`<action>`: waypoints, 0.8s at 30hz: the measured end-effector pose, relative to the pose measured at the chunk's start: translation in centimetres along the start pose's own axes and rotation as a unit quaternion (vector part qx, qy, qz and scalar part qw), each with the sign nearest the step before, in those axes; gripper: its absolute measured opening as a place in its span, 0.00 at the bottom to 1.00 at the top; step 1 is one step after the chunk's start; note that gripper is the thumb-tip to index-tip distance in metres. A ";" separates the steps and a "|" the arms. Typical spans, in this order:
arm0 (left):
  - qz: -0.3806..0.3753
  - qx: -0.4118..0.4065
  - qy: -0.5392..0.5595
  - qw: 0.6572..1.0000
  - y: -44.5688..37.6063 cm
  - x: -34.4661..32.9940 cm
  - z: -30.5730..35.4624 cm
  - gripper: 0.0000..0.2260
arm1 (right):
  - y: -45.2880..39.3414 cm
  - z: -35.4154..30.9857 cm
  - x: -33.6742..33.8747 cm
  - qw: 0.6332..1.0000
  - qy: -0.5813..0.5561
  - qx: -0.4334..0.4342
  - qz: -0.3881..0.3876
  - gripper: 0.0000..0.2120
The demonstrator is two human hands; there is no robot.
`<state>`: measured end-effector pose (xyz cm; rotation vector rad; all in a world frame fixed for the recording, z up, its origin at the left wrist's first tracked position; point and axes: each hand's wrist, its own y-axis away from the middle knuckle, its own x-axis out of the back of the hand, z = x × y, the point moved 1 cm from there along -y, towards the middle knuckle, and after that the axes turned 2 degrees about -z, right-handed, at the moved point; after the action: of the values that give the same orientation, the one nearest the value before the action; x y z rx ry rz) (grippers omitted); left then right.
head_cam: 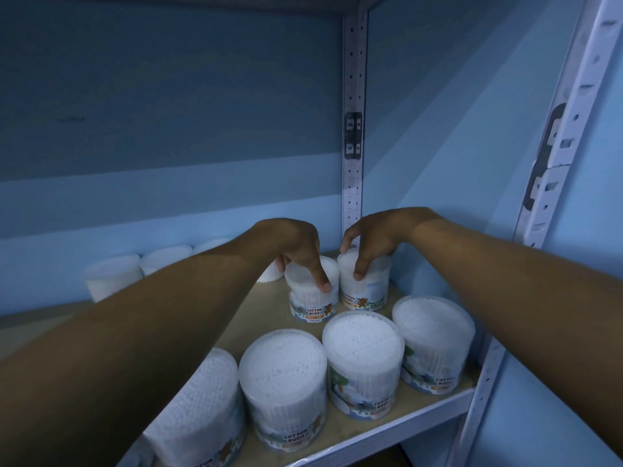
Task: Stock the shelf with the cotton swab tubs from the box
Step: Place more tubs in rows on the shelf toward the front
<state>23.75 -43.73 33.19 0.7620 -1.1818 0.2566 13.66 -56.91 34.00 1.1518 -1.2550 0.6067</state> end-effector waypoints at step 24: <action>0.035 0.001 0.011 0.999 0.3 -0.5 -0.5 0.43 | -0.5 1.2 0.1 0.998 -0.051 0.003 -0.047 0.40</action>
<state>23.76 -43.11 32.80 0.7188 -1.1884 0.3246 13.56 -58.21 33.79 1.2522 -1.2774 0.4869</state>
